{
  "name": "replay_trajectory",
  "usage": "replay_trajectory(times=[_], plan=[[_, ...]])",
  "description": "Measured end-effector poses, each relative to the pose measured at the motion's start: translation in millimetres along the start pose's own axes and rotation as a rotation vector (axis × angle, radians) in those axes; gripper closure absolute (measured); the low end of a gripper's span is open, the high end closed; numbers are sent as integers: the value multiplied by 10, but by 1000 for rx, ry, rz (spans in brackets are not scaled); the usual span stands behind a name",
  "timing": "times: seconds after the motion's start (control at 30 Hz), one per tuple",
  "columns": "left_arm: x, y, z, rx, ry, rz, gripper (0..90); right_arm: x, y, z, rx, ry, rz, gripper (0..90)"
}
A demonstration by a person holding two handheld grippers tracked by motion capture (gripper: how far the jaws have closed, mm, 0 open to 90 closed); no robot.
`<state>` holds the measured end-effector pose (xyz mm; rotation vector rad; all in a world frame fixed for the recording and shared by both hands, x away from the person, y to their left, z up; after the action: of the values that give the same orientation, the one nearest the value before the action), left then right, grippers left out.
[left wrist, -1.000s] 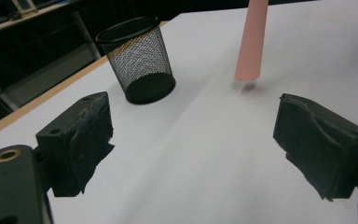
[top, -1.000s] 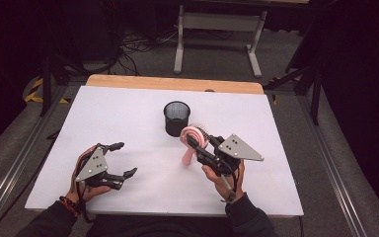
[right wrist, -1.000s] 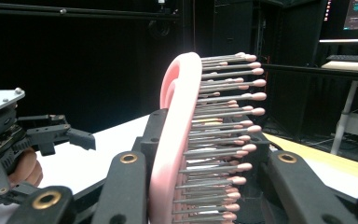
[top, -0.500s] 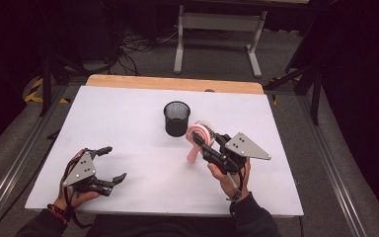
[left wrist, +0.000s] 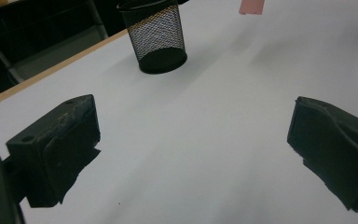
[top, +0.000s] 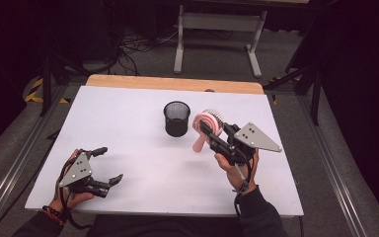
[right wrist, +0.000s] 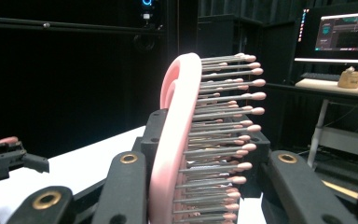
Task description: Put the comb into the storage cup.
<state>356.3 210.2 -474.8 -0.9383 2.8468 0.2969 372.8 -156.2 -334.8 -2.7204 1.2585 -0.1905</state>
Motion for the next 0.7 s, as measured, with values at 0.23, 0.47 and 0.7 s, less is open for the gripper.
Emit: replay_trajectory(times=[0.23,0.47,0.7], plan=[[-19,4,13,5,9,-5,30,24,-82,-133,14,18,7,632],[-14,-14,22,3,5,-15,33,17,-163,-201,14,42,9,633],[-16,-16,24,5,8,-13,35,78,-267,-242,17,41,19,633]])
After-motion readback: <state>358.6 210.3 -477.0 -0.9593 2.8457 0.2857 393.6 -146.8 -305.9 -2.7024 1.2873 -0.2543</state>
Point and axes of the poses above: each handheld gripper's, and its own axes: y roughly backward along the jaws, z roughly out of its underside, x roughly to its right, the point moved 4 cm from there along -y, roughly forward along the jaws, and after that the axes turned 10 degrees about x, right-handed, at the moved point
